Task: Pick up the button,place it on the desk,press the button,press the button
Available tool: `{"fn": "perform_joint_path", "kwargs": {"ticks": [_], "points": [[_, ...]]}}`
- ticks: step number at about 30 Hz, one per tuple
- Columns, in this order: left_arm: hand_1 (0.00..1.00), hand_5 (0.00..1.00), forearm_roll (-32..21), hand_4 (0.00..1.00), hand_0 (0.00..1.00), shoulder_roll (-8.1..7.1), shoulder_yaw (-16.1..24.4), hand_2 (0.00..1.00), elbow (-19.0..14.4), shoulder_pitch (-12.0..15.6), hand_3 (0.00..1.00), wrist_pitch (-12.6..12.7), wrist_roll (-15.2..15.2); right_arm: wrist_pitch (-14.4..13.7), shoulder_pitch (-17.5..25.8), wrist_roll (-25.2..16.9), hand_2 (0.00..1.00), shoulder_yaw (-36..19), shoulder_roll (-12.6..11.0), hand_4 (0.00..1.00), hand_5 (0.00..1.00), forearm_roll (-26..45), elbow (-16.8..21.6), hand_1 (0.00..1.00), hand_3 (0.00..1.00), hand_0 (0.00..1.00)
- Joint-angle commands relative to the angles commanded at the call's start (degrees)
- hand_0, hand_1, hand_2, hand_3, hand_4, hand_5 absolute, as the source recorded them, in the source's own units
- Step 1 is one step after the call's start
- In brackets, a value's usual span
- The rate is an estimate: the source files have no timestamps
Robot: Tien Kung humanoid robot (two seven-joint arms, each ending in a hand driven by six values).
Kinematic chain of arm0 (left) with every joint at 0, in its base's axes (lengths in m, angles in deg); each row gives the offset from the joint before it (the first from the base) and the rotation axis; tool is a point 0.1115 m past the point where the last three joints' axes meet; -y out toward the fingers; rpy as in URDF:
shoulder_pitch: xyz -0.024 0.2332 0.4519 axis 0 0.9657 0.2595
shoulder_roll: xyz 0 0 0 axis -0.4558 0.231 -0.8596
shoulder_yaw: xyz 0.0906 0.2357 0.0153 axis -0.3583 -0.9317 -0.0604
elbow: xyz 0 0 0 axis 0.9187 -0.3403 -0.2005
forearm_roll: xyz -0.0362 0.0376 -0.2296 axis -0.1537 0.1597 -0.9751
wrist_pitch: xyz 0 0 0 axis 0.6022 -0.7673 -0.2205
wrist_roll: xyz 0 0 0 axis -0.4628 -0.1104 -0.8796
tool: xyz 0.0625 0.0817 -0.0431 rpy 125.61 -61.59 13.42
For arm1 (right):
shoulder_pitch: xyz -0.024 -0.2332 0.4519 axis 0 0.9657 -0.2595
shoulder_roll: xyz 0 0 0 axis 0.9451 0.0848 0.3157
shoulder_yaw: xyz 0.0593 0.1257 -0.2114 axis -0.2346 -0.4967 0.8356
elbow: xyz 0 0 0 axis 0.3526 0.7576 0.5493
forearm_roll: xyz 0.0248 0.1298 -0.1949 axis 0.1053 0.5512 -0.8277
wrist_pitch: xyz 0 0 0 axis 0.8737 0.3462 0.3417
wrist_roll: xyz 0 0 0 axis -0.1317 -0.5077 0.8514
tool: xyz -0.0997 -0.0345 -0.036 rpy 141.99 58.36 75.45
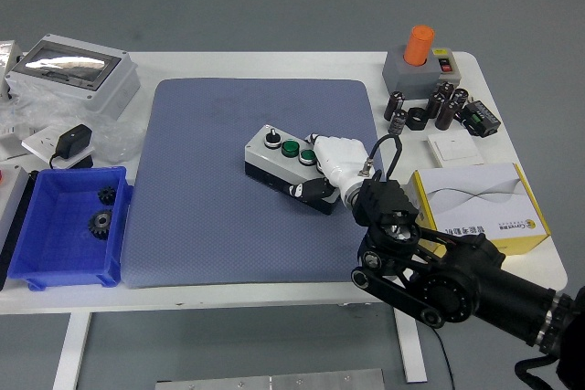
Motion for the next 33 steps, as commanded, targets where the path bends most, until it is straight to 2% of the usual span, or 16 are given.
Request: {"fn": "perform_joint_path", "kwargs": {"ticks": [8,12,14,18,21,25,29,33], "points": [[0.722,0.605,0.25,0.871,0.738,0.08,0.16,0.689,0.22,0.03,0.792,0.14,0.54,-1.87,0.3,-2.15,0.3,-0.23,-0.28,0.398,0.03,0.03,0.72,0.219,0.362,0.04],[0.723,0.605,0.14,0.871,0.738,0.1,0.09,0.689,0.14,0.08,0.792,0.35,0.4,-3.44,0.63,-5.18,0.296,-1.72,-1.28,0.383,0.008,0.63,2.54,0.212,0.357,0.039],[0.723,0.605,0.05,0.871,0.738,0.12,0.04,0.689,0.09,0.12,0.792,0.47,0.31,-3.86,0.72,-7.41,0.296,-3.08,-2.23,0.383,0.008,1.33,3.94,0.212,0.357,0.039],[0.724,0.604,-0.12,0.868,0.739,0.19,-0.1,0.69,0.04,0.16,0.792,0.74,0.09,-4.6,0.13,-12.77,0.3,-4.98,-5.92,0.388,0.002,4.01,8.29,0.217,0.352,0.04],[0.724,0.604,-0.11,0.868,0.739,0.24,-0.12,0.69,-0.04,0.14,0.792,0.88,-0.12,-4.54,-1.22,-17.43,0.3,-2.75,-8.88,0.388,0.002,5.93,11.47,0.217,0.352,0.04],[0.724,0.607,0.17,0.87,0.739,0.37,0.0,0.689,-0.05,-0.1,0.792,0.83,-0.13,-4.57,-2.87,-22.72,0.311,1.62,-10.25,0.401,0.002,7.81,14.13,0.223,0.359,0.043],[0.725,0.61,0.35,0.869,0.739,0.55,0.09,0.689,0.01,-0.33,0.792,0.75,0.06,-4.22,-4.22,-26.55,0.309,5.42,-10.05,0.403,0.002,9.49,13.32,0.24,0.351,0.079],[0.725,0.61,0.4,0.869,0.739,0.73,0.07,0.689,-0.1,-0.49,0.792,0.74,-0.17,-4.84,-4.52,-27.78,0.309,8.09,-8.28,0.403,0.002,6.19,9.61,0.24,0.351,0.079]]}}
